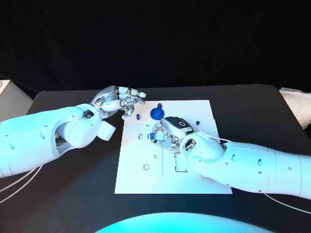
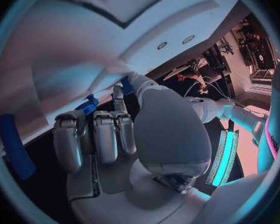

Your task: Assemble the parts on the task board

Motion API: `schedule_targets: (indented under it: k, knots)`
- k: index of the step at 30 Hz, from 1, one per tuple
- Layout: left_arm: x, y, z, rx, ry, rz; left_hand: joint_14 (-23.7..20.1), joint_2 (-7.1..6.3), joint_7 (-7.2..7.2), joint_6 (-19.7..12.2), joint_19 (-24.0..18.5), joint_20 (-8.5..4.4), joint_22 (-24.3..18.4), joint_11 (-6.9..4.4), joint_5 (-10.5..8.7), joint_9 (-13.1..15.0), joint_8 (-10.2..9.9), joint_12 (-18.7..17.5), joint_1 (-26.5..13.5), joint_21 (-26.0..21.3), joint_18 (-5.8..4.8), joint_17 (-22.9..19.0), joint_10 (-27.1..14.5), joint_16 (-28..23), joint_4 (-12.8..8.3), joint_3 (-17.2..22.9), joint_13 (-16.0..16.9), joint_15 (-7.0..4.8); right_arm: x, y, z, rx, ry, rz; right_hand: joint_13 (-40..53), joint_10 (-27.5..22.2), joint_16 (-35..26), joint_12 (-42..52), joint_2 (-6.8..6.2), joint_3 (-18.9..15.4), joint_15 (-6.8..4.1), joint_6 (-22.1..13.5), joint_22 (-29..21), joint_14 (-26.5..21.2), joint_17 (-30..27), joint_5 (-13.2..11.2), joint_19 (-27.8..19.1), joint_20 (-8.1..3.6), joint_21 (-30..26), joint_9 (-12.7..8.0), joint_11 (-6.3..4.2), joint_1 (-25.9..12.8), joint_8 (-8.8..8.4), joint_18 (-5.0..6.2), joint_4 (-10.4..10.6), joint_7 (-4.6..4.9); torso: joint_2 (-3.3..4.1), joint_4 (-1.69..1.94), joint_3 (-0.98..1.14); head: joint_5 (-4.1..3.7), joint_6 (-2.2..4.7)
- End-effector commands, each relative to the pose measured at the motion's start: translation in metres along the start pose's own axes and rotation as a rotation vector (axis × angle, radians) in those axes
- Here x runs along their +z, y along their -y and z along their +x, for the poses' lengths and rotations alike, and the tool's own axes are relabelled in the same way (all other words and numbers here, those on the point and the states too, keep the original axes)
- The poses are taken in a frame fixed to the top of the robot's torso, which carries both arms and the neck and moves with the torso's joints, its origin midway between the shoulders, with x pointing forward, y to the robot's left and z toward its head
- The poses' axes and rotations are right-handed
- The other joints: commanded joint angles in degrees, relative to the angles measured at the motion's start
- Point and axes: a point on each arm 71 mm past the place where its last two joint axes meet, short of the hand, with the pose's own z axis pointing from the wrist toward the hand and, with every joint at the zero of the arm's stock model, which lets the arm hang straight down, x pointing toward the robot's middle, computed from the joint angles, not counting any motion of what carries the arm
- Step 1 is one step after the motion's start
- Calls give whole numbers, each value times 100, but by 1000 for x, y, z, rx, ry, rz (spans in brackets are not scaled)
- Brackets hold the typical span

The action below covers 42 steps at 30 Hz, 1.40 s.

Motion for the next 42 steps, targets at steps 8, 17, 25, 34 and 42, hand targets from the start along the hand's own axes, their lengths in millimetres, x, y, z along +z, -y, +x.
schedule_targets:
  k: [8,17,25,34,42]
  knots:
    - [0,1,2,-5,-22,4,-21,4,2,-34,-18,11,7,-13,14,5,7,19,-63,14,-11,10,-43,-9,-3,26,5,16,0,1,0,-16,9,4,1506,589,-34,20,-46,-53,-8,-35,1507,508,1072,11,600,-34,31,4,4,-48,15,-39,43,2,0,1,0,-2,2]
    - [0,1,2,-5,-22,4,-21,4,2,-34,-18,11,7,-13,14,5,7,19,-63,14,-11,10,-43,-9,-3,26,5,16,0,1,-1,-14,13,2,1506,589,-43,20,-64,-86,-6,-51,1507,504,1051,-2,600,-32,31,7,7,-79,11,-39,66,7,2,0,3,1,7]
    - [0,1,2,-3,-20,2,-21,4,2,-34,-18,11,7,-13,14,5,7,19,-63,14,-11,10,-43,-9,-3,26,5,16,-1,1,-2,-6,31,-1,1408,495,-81,-127,-111,-395,42,-290,1507,484,968,-445,600,6,31,-5,66,-175,-88,-39,229,74,-1,1,4,3,8]
    - [0,-2,-1,28,-18,-17,-9,-53,-4,-45,-24,19,4,-16,10,15,19,83,-164,17,-10,24,-46,2,42,-22,27,20,-8,0,-9,10,60,-17,1111,195,-166,-567,-104,-1224,169,-851,1372,441,801,-616,516,118,-149,-78,221,-132,-366,8,369,247,-26,-19,3,2,40]
    - [2,-5,-4,64,-19,-48,339,-104,-49,-26,129,-36,190,-104,14,121,227,798,-228,144,-50,691,65,582,75,-303,454,-46,-16,-6,-26,22,66,-74,1078,162,-164,-611,-123,-1361,188,-901,1344,444,813,-575,499,139,-187,-89,241,-108,-386,18,377,269,-61,-66,17,14,79]
